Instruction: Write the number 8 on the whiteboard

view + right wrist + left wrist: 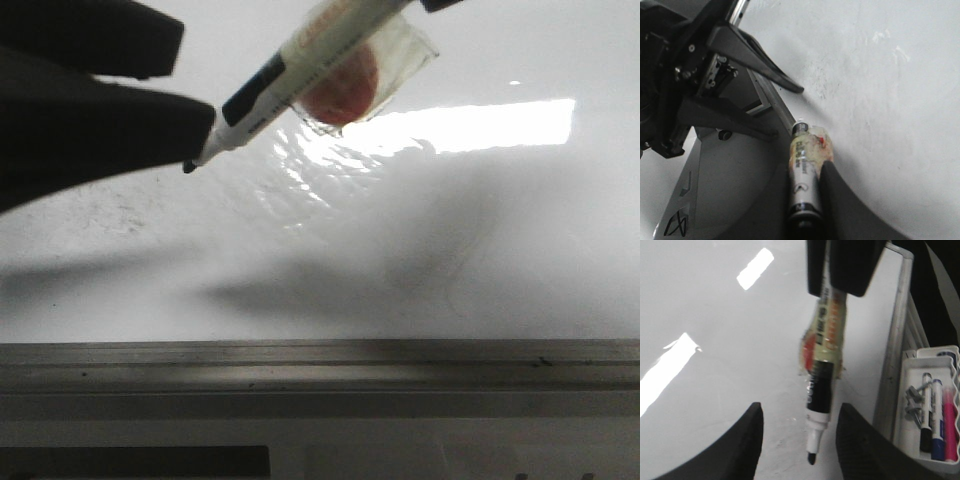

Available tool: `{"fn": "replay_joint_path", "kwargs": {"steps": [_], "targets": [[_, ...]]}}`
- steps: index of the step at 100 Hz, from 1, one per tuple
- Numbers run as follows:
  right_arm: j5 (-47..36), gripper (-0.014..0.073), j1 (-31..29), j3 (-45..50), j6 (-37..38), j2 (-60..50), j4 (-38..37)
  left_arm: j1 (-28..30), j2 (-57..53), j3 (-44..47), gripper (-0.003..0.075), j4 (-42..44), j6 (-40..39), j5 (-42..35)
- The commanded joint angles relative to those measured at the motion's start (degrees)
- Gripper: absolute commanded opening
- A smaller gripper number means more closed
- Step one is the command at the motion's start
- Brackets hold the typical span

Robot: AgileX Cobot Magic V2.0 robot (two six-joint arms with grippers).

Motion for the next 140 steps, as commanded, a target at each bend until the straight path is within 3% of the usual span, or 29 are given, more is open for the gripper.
{"fn": "replay_joint_path", "kwargs": {"steps": [1, 16, 47, 70, 86, 100, 124, 140], "targets": [[-3.2, -0.0071, -0.3, -1.9, 0.6, -0.4, 1.1, -0.4, -5.6, -1.7, 0.0329, -7.1, -0.5, -1.0], [-4.9, -0.0071, -0.3, -1.9, 2.5, -0.4, 1.2, -0.4, -17.5, -1.7, 0.0328, -14.1, -0.5, 5.8], [-13.3, -0.0051, -0.4, -2.0, 7.6, 0.6, 1.2, 5.1, -33.6, -1.7, 0.0312, -16.5, -0.5, 18.6], [-11.8, -0.0051, -0.7, -7.7, 8.1, 5.4, -0.5, 13.0, -33.5, -1.7, 0.0312, -17.4, -0.5, 17.1], [-6.0, -0.0051, -2.6, -14.1, 13.1, 8.1, -8.3, 16.0, -33.5, -1.7, 0.0312, -23.1, -0.5, 14.9], [-5.5, -0.0051, -2.7, -16.0, 14.4, 8.0, -13.1, 16.5, -33.5, -1.7, 0.0312, -24.5, -0.5, 14.6], [-5.6, -0.0051, -2.7, -16.7, 23.6, 8.1, -26.1, 16.5, -33.5, -1.7, 0.0311, -24.9, -0.5, 14.5], [-2.9, -0.0051, -2.7, -16.7, 26.0, 10.0, -28.1, 16.5, -33.5, -1.7, 0.0311, -25.0, -0.5, 14.5]]}}
